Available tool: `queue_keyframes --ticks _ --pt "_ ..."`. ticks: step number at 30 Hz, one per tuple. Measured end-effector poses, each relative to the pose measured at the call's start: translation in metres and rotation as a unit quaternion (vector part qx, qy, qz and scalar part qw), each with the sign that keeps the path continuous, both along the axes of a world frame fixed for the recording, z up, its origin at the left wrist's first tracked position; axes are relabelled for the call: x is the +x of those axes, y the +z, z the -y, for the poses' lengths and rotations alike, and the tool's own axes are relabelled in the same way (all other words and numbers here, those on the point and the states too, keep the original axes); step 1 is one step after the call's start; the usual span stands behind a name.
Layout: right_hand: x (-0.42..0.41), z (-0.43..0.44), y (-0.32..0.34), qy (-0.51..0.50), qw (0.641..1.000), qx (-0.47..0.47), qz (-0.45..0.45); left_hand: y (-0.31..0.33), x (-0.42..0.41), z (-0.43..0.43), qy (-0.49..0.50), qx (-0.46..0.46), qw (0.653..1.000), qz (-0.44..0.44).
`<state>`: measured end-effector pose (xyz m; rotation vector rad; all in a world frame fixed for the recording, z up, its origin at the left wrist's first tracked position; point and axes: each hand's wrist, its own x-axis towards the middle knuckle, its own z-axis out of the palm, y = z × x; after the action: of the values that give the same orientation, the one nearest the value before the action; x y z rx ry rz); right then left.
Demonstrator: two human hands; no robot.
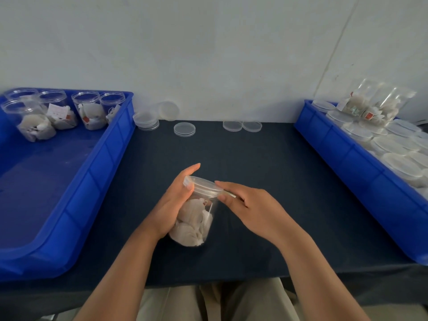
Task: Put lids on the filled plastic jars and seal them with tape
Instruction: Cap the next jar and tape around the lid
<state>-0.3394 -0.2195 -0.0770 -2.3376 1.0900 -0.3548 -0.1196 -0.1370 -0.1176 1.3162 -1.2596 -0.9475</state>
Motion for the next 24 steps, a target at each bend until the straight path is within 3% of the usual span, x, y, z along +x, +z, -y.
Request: queue_keyframes --ticks 7,13,17,21,24 --pt "0.001 -0.020 -0.001 -0.038 0.997 -0.073 -0.001 0.007 -0.008 -0.011 0.172 -0.043 0.981 0.083" --pt "0.009 -0.038 -0.001 -0.063 0.990 -0.122 -0.023 0.010 -0.039 -0.014 0.200 0.052 0.960 0.187" --pt "0.007 -0.031 -0.001 -0.036 0.995 -0.093 -0.019 0.010 -0.039 -0.012 0.238 0.037 0.956 0.166" --pt "-0.002 -0.018 0.001 0.040 0.998 0.046 0.005 0.010 -0.027 -0.011 0.231 0.024 0.964 0.126" --pt "-0.004 -0.011 0.001 0.054 0.998 0.040 0.011 0.012 -0.015 -0.013 0.200 0.018 0.976 0.090"
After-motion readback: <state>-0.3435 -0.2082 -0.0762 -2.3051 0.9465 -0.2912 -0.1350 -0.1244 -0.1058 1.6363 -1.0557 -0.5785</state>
